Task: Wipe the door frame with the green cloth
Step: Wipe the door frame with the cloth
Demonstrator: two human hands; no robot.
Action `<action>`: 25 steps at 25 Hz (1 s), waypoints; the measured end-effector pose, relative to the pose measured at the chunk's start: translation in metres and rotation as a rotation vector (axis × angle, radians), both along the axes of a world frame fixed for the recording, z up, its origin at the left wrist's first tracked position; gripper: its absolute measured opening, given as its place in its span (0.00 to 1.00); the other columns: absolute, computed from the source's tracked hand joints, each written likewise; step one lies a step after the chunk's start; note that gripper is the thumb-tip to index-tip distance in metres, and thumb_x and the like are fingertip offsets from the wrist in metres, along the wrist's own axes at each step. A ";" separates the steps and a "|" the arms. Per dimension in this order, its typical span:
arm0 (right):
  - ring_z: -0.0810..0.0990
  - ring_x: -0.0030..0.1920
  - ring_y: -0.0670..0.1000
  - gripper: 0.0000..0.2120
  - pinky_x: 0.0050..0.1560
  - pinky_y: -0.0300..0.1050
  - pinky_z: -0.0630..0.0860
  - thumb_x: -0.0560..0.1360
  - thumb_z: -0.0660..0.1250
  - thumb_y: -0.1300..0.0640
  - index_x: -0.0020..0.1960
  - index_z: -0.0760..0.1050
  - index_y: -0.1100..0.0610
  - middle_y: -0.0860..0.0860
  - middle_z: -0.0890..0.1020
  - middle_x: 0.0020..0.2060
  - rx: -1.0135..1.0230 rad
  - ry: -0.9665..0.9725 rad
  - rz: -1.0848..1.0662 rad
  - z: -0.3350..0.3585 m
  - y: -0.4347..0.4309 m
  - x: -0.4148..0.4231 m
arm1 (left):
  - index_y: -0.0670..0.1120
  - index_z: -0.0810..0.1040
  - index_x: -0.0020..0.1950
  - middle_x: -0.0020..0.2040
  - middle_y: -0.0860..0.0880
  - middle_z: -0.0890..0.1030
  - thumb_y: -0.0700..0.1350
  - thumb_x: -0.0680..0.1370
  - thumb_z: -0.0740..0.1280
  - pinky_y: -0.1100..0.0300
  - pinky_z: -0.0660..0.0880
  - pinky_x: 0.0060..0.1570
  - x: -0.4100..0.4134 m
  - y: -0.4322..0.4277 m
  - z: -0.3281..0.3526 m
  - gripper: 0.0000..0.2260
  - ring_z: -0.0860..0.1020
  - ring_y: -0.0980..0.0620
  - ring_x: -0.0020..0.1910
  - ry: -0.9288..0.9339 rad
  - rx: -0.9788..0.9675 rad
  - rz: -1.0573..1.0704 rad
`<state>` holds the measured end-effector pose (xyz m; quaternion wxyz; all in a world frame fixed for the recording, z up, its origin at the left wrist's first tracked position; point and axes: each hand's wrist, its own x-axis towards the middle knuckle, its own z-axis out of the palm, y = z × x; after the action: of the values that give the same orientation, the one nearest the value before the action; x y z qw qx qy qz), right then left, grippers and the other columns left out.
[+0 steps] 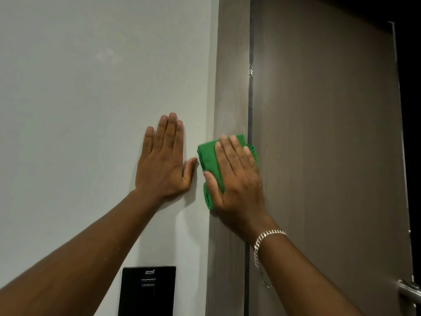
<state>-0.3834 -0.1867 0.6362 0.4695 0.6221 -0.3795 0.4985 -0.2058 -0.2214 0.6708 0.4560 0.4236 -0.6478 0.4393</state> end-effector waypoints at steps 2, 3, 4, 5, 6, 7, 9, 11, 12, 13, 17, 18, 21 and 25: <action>0.56 0.80 0.54 0.29 0.80 0.56 0.53 0.80 0.55 0.46 0.77 0.60 0.60 0.57 0.63 0.77 -0.003 -0.008 0.011 -0.012 -0.001 -0.008 | 0.39 0.43 0.79 0.81 0.39 0.44 0.61 0.78 0.46 0.42 0.47 0.79 -0.001 0.000 -0.002 0.37 0.43 0.42 0.81 0.006 0.005 0.005; 0.57 0.79 0.54 0.29 0.80 0.56 0.54 0.80 0.55 0.46 0.76 0.61 0.60 0.57 0.64 0.77 -0.017 -0.065 0.023 -0.005 -0.002 -0.008 | 0.39 0.42 0.79 0.82 0.39 0.44 0.61 0.78 0.46 0.42 0.47 0.79 -0.001 0.000 -0.002 0.37 0.43 0.42 0.81 0.006 0.002 0.008; 0.58 0.79 0.55 0.29 0.79 0.57 0.54 0.80 0.56 0.46 0.76 0.62 0.61 0.57 0.65 0.77 -0.025 -0.139 0.031 0.010 -0.002 -0.003 | 0.39 0.42 0.79 0.82 0.39 0.44 0.61 0.78 0.46 0.42 0.47 0.79 -0.002 -0.001 -0.002 0.37 0.43 0.43 0.81 0.010 -0.002 0.008; 0.59 0.79 0.56 0.29 0.79 0.58 0.55 0.80 0.56 0.46 0.76 0.62 0.61 0.58 0.65 0.76 -0.027 -0.208 0.037 0.028 -0.002 0.004 | 0.39 0.42 0.79 0.82 0.39 0.43 0.61 0.78 0.46 0.42 0.47 0.79 -0.002 -0.002 -0.003 0.37 0.42 0.43 0.81 0.017 -0.004 0.009; 0.59 0.79 0.57 0.29 0.79 0.58 0.55 0.80 0.56 0.46 0.76 0.62 0.61 0.58 0.66 0.76 -0.031 -0.256 0.032 0.044 -0.002 0.010 | 0.39 0.42 0.79 0.82 0.40 0.43 0.61 0.78 0.46 0.42 0.47 0.79 -0.001 -0.003 -0.003 0.37 0.43 0.43 0.81 0.019 -0.005 0.012; 0.59 0.79 0.57 0.30 0.79 0.58 0.55 0.80 0.57 0.45 0.76 0.62 0.61 0.58 0.65 0.76 -0.036 -0.275 0.026 0.054 -0.002 0.013 | 0.39 0.42 0.79 0.82 0.39 0.44 0.61 0.78 0.46 0.42 0.47 0.79 -0.001 -0.004 -0.003 0.37 0.43 0.43 0.81 0.016 -0.005 0.015; 0.57 0.79 0.56 0.31 0.80 0.56 0.53 0.80 0.56 0.44 0.77 0.60 0.60 0.57 0.64 0.77 -0.038 -0.193 0.009 0.048 -0.004 0.010 | 0.39 0.42 0.79 0.82 0.39 0.43 0.61 0.79 0.46 0.42 0.47 0.79 -0.001 -0.005 -0.003 0.37 0.43 0.43 0.81 0.008 -0.006 0.021; 0.56 0.80 0.54 0.31 0.80 0.54 0.52 0.80 0.55 0.44 0.77 0.59 0.59 0.57 0.63 0.77 -0.018 -0.026 -0.011 0.023 -0.003 0.000 | 0.39 0.42 0.79 0.81 0.39 0.43 0.61 0.78 0.46 0.42 0.47 0.79 -0.001 -0.004 -0.002 0.37 0.43 0.43 0.81 0.010 0.001 0.014; 0.57 0.79 0.54 0.30 0.80 0.54 0.52 0.80 0.55 0.44 0.77 0.59 0.60 0.57 0.64 0.77 -0.013 0.021 -0.010 0.012 -0.002 -0.005 | 0.39 0.42 0.79 0.81 0.39 0.44 0.61 0.78 0.46 0.42 0.47 0.79 -0.001 -0.003 -0.001 0.37 0.43 0.43 0.81 0.011 0.007 0.008; 0.58 0.79 0.55 0.30 0.80 0.55 0.53 0.80 0.56 0.45 0.76 0.60 0.60 0.57 0.64 0.77 -0.014 0.027 -0.006 0.009 -0.001 -0.009 | 0.39 0.42 0.79 0.81 0.39 0.43 0.61 0.78 0.47 0.42 0.47 0.79 -0.001 -0.003 -0.002 0.37 0.43 0.43 0.81 0.013 0.011 0.003; 0.59 0.79 0.57 0.31 0.79 0.57 0.54 0.79 0.56 0.45 0.76 0.61 0.61 0.58 0.65 0.77 0.005 -0.227 0.002 0.062 0.001 0.015 | 0.39 0.42 0.79 0.82 0.39 0.44 0.61 0.79 0.47 0.43 0.46 0.79 -0.001 -0.004 -0.005 0.37 0.43 0.43 0.81 0.024 0.000 -0.002; 0.59 0.79 0.57 0.31 0.79 0.57 0.54 0.79 0.56 0.45 0.76 0.60 0.61 0.58 0.65 0.77 0.006 -0.264 -0.001 0.072 0.001 0.020 | 0.39 0.43 0.79 0.82 0.39 0.45 0.60 0.79 0.47 0.43 0.46 0.79 -0.001 -0.005 -0.005 0.36 0.43 0.43 0.81 0.023 -0.007 -0.001; 0.58 0.79 0.56 0.31 0.80 0.55 0.53 0.79 0.56 0.44 0.77 0.60 0.61 0.58 0.65 0.77 -0.027 -0.168 -0.008 0.056 -0.002 0.020 | 0.39 0.45 0.80 0.82 0.39 0.47 0.57 0.79 0.47 0.43 0.48 0.79 0.001 -0.005 -0.004 0.34 0.45 0.43 0.81 0.026 0.000 -0.016; 0.51 0.81 0.51 0.32 0.81 0.53 0.49 0.81 0.52 0.42 0.79 0.54 0.58 0.54 0.59 0.79 0.055 -0.041 -0.006 -0.015 0.000 0.010 | 0.39 0.49 0.79 0.81 0.40 0.49 0.53 0.79 0.47 0.45 0.49 0.79 0.003 0.001 -0.017 0.32 0.47 0.43 0.81 0.030 0.042 -0.113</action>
<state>-0.3733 -0.1867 0.6212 0.4459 0.6234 -0.4041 0.4992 -0.2024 -0.2207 0.6543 0.4807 0.4022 -0.6731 0.3926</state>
